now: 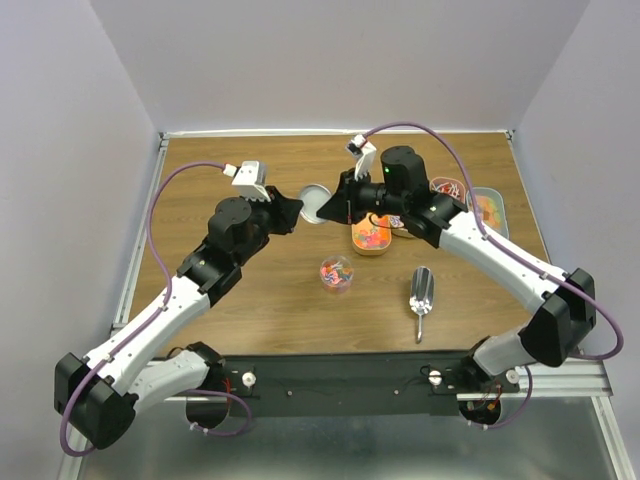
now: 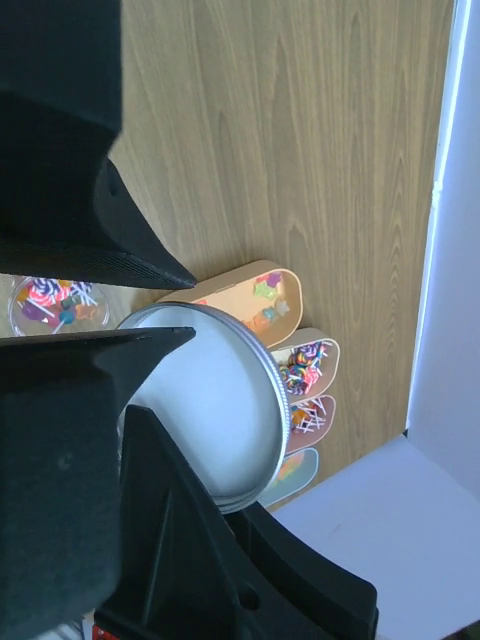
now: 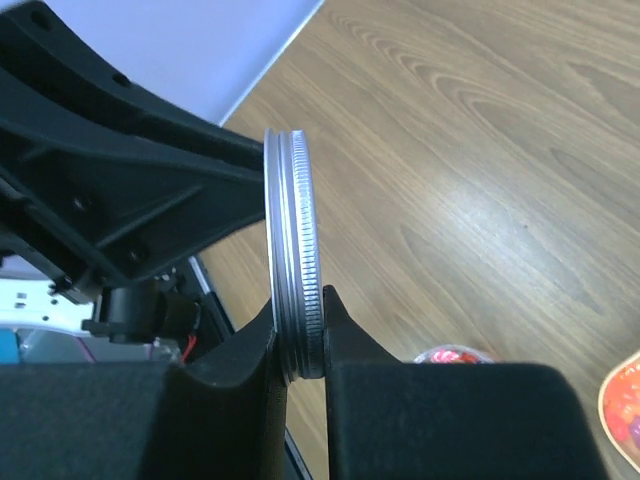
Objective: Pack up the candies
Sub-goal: Pick up the bottle lid at the center of the board.
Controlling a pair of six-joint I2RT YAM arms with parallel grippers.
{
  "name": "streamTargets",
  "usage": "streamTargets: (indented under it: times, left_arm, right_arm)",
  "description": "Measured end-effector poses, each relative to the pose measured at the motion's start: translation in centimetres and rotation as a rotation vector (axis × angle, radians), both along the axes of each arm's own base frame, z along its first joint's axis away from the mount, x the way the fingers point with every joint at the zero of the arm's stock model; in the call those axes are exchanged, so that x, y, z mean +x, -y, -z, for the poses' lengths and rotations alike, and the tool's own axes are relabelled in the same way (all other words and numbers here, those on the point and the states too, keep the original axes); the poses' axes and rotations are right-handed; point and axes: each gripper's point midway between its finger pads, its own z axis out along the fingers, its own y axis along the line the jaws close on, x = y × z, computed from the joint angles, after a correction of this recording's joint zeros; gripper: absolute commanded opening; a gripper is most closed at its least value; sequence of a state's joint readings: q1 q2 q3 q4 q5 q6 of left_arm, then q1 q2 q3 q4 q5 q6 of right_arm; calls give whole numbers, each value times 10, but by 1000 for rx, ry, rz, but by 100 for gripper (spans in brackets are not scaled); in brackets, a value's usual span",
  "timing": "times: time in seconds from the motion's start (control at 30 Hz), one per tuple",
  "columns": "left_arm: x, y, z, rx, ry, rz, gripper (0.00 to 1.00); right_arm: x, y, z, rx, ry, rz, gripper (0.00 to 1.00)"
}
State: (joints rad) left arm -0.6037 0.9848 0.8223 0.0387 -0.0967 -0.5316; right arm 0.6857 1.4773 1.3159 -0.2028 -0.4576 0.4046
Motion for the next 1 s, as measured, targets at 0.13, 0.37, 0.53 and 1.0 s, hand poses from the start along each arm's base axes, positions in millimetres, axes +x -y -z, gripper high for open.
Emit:
streamTargets:
  times: [0.13, 0.37, 0.53, 1.0]
  left_arm:
    - [-1, 1, 1, -25, -20, -3, 58]
    - [-10, 7, -10, -120, -134, 7, 59]
    - [-10, 22, -42, -224, -203, 49, 59]
    - [-21, 60, 2, -304, -529, 148, 74]
  right_arm:
    - [0, 8, 14, -43, 34, 10, 1]
    - [7, 42, 54, -212, 149, 85, 1]
    - [15, 64, 64, -338, 282, 137, 1]
    - [4, 81, 68, -513, 503, 119, 1]
